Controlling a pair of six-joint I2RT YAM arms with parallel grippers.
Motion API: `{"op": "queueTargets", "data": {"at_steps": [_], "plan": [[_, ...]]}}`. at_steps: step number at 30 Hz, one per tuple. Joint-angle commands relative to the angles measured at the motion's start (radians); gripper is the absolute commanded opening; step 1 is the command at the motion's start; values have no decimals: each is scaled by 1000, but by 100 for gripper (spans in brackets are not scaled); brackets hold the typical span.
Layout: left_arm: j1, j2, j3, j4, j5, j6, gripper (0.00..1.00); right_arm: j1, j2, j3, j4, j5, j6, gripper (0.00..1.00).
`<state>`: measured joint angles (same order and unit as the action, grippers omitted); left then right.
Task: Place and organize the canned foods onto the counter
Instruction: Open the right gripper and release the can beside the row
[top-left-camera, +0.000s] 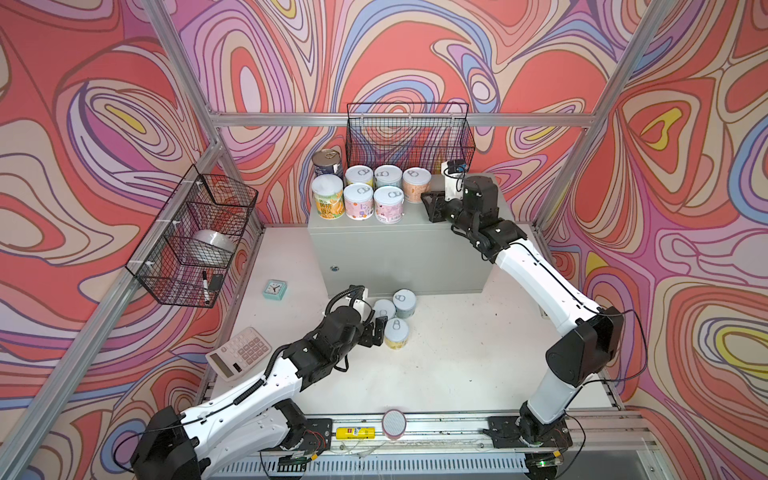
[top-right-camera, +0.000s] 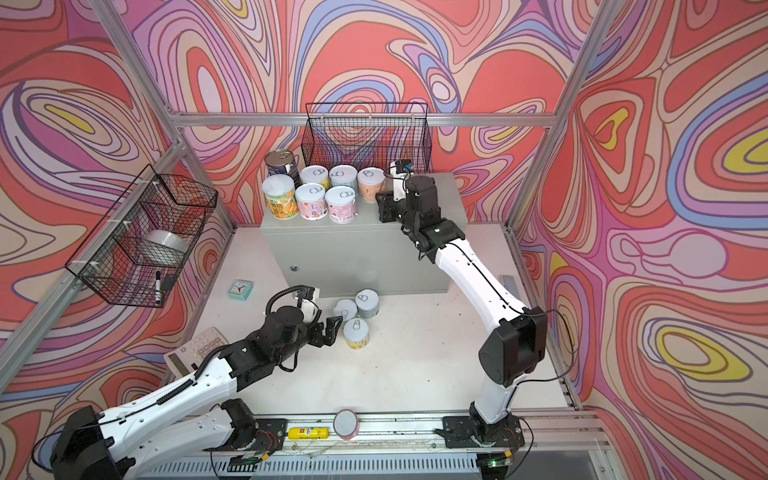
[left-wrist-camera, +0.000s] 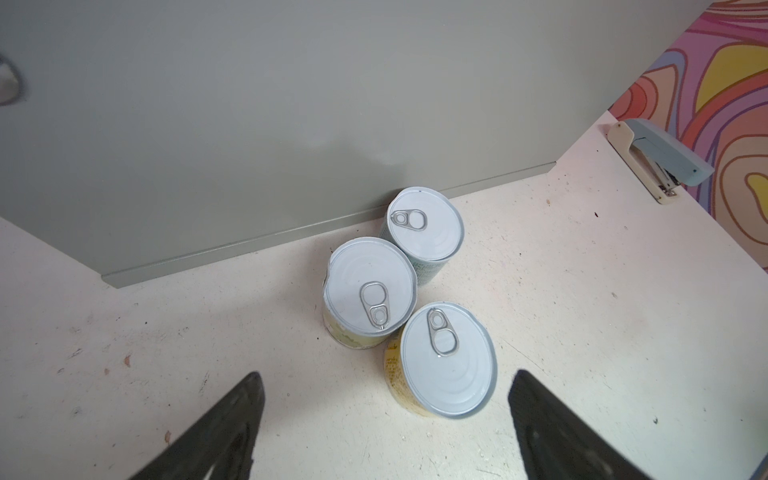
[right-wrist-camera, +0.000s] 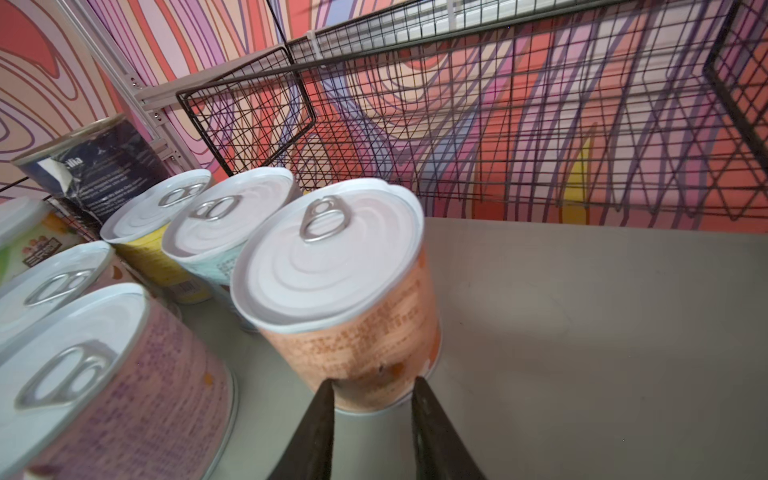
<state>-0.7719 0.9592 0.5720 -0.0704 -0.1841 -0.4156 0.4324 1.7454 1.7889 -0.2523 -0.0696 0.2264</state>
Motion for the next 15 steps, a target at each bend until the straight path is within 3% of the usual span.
{"op": "queueTargets", "data": {"at_steps": [1, 10, 15], "plan": [[-1, 7, 9, 11, -14, -6, 93, -8, 20, 36, -12, 70, 9, 33], [-1, -12, 0, 7, -22, -9, 96, -8, -6, 9, 6, 59, 3, 33], [0, -29, 0, 0, -27, -2, 97, -8, -117, -88, 13, 34, -22, 34]]}}
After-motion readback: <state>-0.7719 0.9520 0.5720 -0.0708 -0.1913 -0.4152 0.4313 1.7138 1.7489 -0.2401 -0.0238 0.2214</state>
